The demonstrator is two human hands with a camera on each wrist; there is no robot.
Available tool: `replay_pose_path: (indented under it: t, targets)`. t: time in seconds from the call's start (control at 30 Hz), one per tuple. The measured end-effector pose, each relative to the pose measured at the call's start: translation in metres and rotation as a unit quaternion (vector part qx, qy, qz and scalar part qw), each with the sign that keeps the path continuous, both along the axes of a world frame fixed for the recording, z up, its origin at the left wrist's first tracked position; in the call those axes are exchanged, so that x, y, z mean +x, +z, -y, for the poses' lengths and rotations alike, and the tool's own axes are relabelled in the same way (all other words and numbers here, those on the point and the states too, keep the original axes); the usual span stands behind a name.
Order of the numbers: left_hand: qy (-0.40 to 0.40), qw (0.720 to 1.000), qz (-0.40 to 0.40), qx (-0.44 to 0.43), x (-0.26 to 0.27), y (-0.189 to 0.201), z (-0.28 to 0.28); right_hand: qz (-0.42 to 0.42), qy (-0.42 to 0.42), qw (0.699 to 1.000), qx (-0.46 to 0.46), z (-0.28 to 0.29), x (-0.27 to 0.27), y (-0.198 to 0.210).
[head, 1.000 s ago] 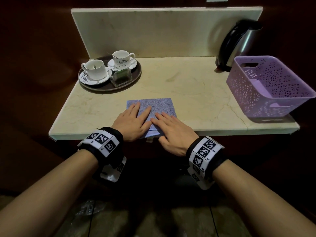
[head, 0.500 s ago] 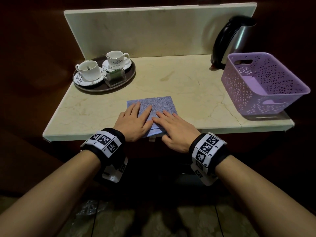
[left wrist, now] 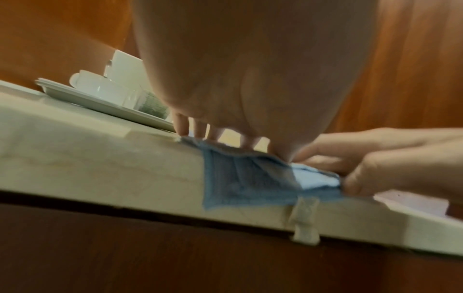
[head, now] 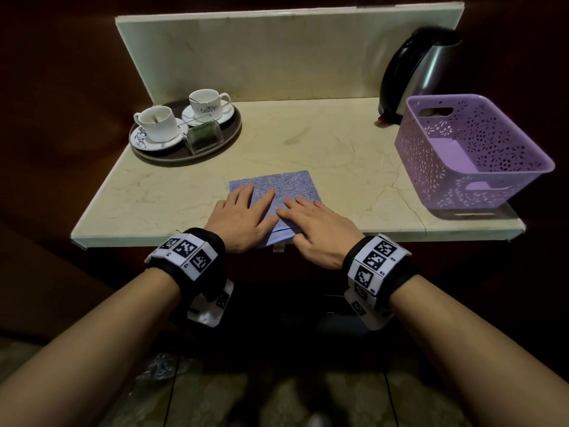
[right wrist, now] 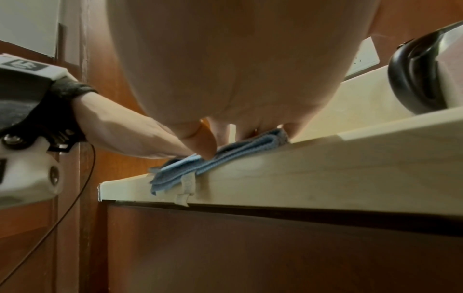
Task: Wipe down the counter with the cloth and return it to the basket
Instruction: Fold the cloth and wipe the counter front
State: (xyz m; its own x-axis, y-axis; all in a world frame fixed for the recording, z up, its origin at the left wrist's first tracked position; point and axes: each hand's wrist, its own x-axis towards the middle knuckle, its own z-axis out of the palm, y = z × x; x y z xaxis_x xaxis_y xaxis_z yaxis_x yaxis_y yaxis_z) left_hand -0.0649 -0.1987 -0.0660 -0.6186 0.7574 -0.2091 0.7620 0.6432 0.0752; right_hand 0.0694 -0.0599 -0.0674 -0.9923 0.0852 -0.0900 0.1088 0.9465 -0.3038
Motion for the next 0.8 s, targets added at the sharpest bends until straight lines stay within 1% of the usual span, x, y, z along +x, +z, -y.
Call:
replay_pose_path:
  t: [0.07, 0.13, 0.27, 0.3, 0.37, 0.43, 0.47, 0.57, 0.67, 0.8]
  targets:
    - [-0.023, 1.000, 0.009, 0.001, -0.007, 0.004, 0.000, 0.000, 0.004, 1.000, 0.000, -0.006, 0.003, 0.001]
    - [-0.054, 0.998, 0.001, 0.012, -0.017, 0.010, 0.000, 0.004, 0.010, 1.000, -0.004, -0.012, 0.007, 0.002]
    - [-0.124, 0.991, -0.052, 0.005, -0.030, 0.019, -0.006, 0.017, 0.015, 1.000, -0.003, -0.020, 0.010, 0.005]
    - [-0.150, 0.987, -0.047, 0.002, -0.030, 0.018, -0.008, 0.019, 0.013, 1.000, -0.001, -0.020, 0.009, 0.005]
    - [-0.193, 0.981, 0.003, -0.006, -0.029, 0.017, -0.012, 0.017, -0.002, 1.000, 0.006, -0.017, 0.006, 0.008]
    - [-0.188, 0.980, 0.060, -0.013, -0.029, 0.017, -0.012, 0.001, -0.036, 0.999, 0.026, -0.012, 0.001, 0.013]
    - [-0.187, 0.980, 0.062, -0.010, -0.030, 0.016, -0.011, -0.007, -0.053, 0.998, 0.040, -0.009, -0.002, 0.016]
    - [-0.201, 0.980, 0.015, 0.008, -0.033, 0.013, -0.009, -0.025, -0.086, 0.993, 0.082, 0.001, -0.013, 0.019]
    - [-0.223, 0.975, -0.020, 0.008, -0.037, 0.011, -0.011, -0.042, -0.120, 0.988, 0.083, 0.013, -0.015, 0.018]
    - [-0.219, 0.975, -0.043, -0.002, -0.040, 0.011, -0.013, -0.060, -0.175, 0.978, 0.097, 0.038, -0.012, 0.013]
